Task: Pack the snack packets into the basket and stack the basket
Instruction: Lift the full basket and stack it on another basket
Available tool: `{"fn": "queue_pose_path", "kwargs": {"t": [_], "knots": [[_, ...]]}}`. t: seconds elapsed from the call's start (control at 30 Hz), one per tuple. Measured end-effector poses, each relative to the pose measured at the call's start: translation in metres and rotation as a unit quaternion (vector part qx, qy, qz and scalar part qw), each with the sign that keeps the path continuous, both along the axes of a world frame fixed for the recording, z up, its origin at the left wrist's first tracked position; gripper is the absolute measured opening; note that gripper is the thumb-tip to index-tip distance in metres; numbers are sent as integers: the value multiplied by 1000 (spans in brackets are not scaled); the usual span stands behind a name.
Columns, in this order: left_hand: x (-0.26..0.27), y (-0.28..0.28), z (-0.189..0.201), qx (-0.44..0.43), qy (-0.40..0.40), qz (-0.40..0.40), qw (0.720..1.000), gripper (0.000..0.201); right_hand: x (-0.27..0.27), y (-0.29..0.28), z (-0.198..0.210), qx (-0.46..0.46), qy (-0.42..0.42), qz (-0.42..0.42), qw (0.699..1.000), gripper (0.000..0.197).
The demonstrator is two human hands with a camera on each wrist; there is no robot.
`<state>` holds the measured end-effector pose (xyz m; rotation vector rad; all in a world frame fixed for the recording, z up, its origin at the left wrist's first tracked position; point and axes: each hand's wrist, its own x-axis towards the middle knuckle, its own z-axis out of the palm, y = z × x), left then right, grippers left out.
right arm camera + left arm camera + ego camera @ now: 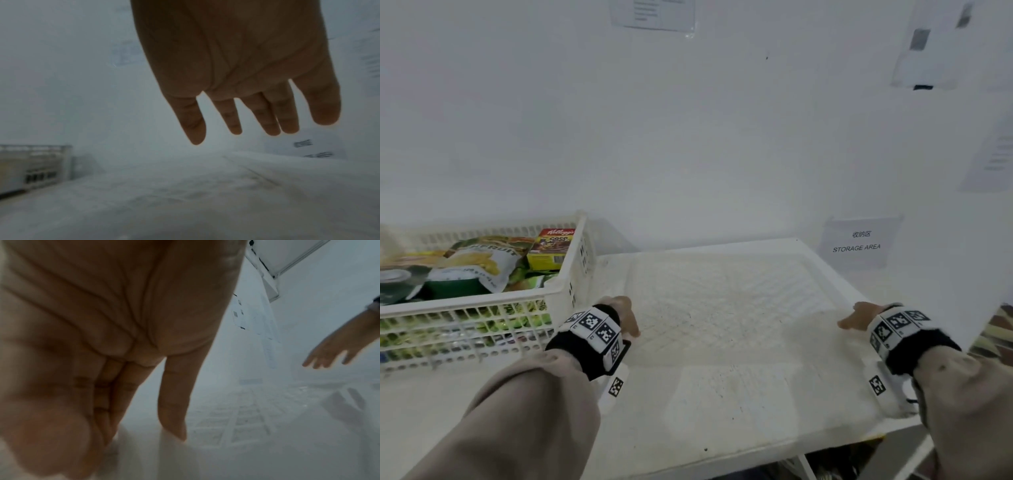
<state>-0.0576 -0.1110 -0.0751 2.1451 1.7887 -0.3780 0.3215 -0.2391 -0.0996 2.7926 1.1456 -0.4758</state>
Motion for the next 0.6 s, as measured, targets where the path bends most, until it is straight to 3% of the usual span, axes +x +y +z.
{"fn": "queue_pose_path", "kwargs": {"t": [0.07,0.13,0.2,0.3,0.47,0.6], "knots": [[-5,-3,11,14,-64,17,998,45,1,-2,2,23,9,-27,999,60],[-15,-4,26,38,-129,26,991,24,2,-5,1,50,27,-43,997,63],[-30,-7,44,75,-169,24,982,25,-1,-6,0,51,62,-38,996,60],[-68,-11,75,123,-214,23,969,21,-12,-3,7,117,177,-57,976,30],[-160,-10,104,210,-230,59,948,26,-83,16,44,217,216,35,951,37],[-259,2,108,244,-190,121,943,12,-169,50,62,255,206,106,939,32]]}}
